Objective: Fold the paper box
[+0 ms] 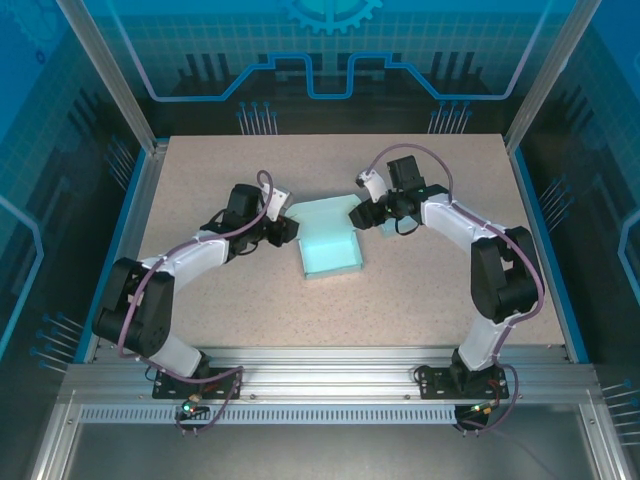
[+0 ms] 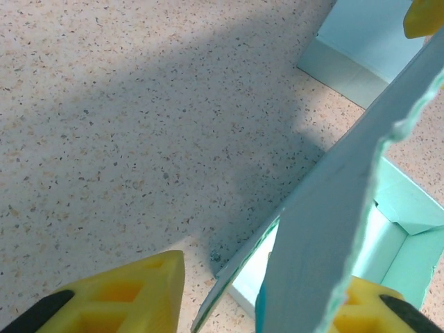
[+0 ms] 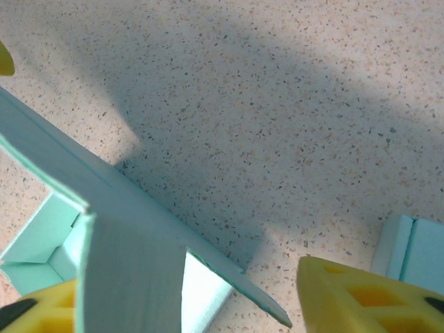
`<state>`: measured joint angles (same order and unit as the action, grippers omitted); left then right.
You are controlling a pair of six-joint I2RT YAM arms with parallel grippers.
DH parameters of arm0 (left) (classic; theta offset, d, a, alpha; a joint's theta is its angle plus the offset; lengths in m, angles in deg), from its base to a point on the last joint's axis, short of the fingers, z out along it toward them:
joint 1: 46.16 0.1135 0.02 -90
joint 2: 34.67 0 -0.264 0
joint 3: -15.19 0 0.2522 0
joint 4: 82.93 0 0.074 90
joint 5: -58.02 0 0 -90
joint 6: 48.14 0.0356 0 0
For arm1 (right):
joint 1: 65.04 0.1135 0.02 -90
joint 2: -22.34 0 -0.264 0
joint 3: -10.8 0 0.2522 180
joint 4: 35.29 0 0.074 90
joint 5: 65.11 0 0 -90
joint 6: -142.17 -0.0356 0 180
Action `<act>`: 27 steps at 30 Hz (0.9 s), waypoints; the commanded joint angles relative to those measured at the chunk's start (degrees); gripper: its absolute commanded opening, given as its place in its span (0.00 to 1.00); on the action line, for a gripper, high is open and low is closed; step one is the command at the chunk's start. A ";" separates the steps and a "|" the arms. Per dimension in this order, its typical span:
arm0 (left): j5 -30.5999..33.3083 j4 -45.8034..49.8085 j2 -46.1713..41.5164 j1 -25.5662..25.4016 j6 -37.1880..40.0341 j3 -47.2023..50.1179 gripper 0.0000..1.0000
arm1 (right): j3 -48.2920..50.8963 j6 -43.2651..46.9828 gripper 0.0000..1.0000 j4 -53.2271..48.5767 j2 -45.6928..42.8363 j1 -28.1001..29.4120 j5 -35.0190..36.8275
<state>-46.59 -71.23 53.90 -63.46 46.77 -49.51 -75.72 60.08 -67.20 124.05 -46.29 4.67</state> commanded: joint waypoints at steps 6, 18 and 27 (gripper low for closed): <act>-3.37 -1.45 2.09 0.53 -1.44 -2.80 0.24 | -1.01 -0.08 0.30 -0.49 0.80 0.50 -0.63; 7.13 -4.47 -0.09 -3.48 -8.01 -2.44 0.06 | 1.97 -3.49 0.04 4.27 -2.19 6.24 16.37; 19.65 -14.61 -1.23 -7.53 -19.19 -1.68 0.06 | 5.51 -8.25 0.00 16.81 -5.14 15.13 33.68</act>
<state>-29.80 -76.76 54.93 -69.23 32.49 -50.49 -71.32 52.93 -56.71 120.54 -34.69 33.95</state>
